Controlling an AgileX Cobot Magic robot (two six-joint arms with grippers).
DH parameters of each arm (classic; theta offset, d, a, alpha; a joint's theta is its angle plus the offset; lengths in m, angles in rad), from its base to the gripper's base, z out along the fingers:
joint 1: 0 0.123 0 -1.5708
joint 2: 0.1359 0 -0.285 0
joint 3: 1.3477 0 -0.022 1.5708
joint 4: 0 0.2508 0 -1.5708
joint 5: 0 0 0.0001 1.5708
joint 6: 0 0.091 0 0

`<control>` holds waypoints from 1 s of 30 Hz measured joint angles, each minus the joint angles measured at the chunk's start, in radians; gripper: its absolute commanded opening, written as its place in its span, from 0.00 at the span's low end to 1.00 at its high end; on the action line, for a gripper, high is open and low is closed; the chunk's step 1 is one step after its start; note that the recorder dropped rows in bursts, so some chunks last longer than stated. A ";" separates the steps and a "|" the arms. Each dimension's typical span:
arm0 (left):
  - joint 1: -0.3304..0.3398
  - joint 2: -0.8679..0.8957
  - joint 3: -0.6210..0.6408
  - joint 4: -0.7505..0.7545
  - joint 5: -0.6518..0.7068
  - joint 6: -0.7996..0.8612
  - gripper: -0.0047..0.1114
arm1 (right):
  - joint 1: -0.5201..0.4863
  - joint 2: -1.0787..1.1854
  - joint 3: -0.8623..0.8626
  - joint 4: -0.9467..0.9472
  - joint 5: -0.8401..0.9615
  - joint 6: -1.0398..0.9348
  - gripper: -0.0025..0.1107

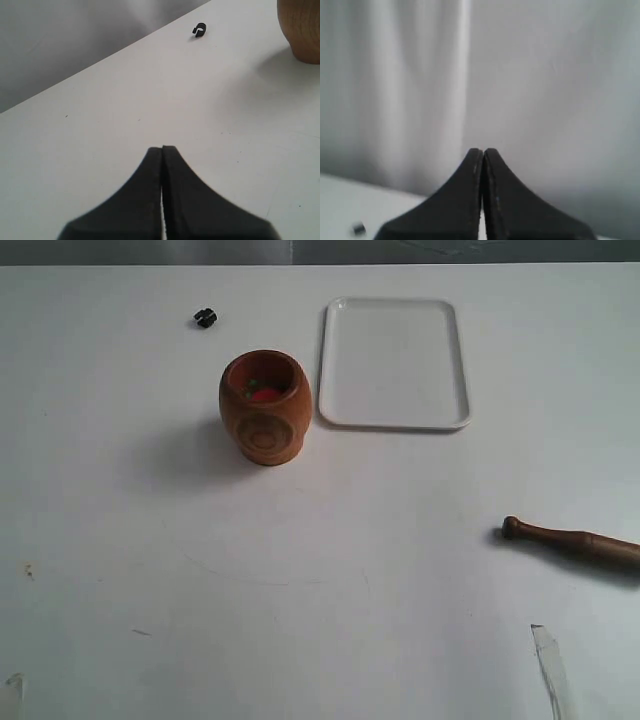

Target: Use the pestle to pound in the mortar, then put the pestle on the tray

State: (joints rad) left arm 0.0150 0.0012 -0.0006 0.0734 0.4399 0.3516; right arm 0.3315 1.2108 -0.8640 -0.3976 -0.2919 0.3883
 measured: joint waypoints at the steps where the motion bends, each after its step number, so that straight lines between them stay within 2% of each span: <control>1: 0.000 0.000 0.000 0.000 0.000 0.000 0.04 | 0.007 0.022 -0.040 -0.046 0.150 0.011 0.02; 3: 0.000 0.000 0.000 0.000 0.000 0.000 0.04 | 0.030 0.065 -0.103 -0.086 0.429 -0.050 0.02; 5: 0.000 0.000 0.000 0.000 0.000 0.000 0.04 | 0.059 0.099 -0.143 -0.060 0.652 -0.203 0.02; 11: 0.000 0.000 0.000 0.000 0.000 0.000 0.04 | 0.133 0.176 -0.233 0.303 1.158 -0.900 0.02; 14: 0.000 0.000 0.000 0.000 0.000 0.000 0.04 | 0.136 0.219 -0.243 0.425 1.420 -1.094 0.02; 18: 0.000 0.000 0.000 0.000 0.000 0.000 0.04 | 0.136 0.258 -0.232 0.475 1.495 -1.115 0.02; 20: 0.000 0.000 0.000 0.000 0.000 0.000 0.04 | 0.136 0.274 -0.208 0.498 1.501 -1.118 0.06; 22: 0.000 0.000 0.000 0.000 0.000 0.000 0.04 | 0.136 0.287 -0.180 0.513 1.506 -1.118 0.15; 24: 0.000 0.000 0.000 0.000 0.000 0.000 0.04 | 0.136 0.300 -0.144 0.519 1.508 -1.122 0.30; 25: 0.000 0.000 0.000 0.000 0.000 0.000 0.04 | 0.136 0.307 -0.128 0.521 1.508 -1.127 0.41; 28: 0.000 0.000 0.000 0.000 0.000 0.000 0.04 | 0.136 0.337 -0.073 0.521 1.496 -1.155 0.68; 30: 0.000 0.000 0.000 0.000 0.000 0.000 0.04 | 0.136 0.351 -0.049 0.521 1.450 -1.163 0.70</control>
State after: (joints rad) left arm 0.0150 0.0012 -0.0006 0.0734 0.4399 0.3516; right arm 0.4675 1.5615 -0.9125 0.1233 1.1583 -0.7745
